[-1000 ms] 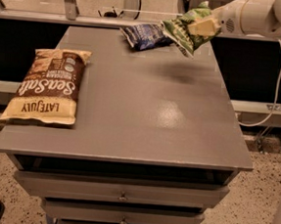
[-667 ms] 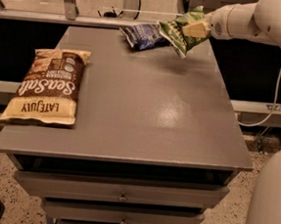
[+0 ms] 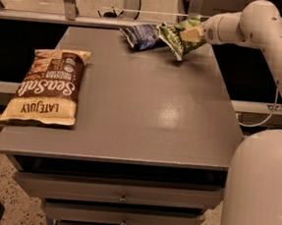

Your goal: Move green jalapeno chip bag near blue chip bag

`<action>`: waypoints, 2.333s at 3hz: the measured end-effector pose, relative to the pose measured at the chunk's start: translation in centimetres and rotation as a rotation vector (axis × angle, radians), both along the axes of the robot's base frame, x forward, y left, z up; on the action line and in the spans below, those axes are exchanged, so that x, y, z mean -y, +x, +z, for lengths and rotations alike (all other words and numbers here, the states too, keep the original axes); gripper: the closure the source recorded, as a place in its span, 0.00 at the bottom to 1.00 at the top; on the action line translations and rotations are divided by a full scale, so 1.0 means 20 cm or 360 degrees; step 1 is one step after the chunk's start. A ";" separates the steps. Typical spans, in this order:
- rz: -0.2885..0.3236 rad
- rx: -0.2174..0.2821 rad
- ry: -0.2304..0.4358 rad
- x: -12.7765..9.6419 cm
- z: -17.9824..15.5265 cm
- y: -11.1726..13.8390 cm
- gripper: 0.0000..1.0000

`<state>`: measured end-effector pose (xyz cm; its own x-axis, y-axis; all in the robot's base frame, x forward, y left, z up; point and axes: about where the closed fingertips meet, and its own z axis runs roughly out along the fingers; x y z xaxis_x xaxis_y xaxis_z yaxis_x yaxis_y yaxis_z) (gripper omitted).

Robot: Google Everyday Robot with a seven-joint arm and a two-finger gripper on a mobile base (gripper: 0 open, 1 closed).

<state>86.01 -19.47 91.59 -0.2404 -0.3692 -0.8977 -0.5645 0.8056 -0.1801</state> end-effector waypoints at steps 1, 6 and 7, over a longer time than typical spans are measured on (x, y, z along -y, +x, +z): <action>-0.0011 -0.0046 0.0009 0.00 -0.04 0.02 0.12; 0.0266 -0.0078 0.0035 0.09 0.17 -0.52 0.00; 0.0428 0.0018 0.0005 0.29 0.25 -0.92 0.00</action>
Offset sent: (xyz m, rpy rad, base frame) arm 0.0034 -0.0058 -0.0103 0.0102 0.0621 -0.0248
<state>67.53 -25.29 96.65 -0.1240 -0.4158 -0.9009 -0.7564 0.6273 -0.1854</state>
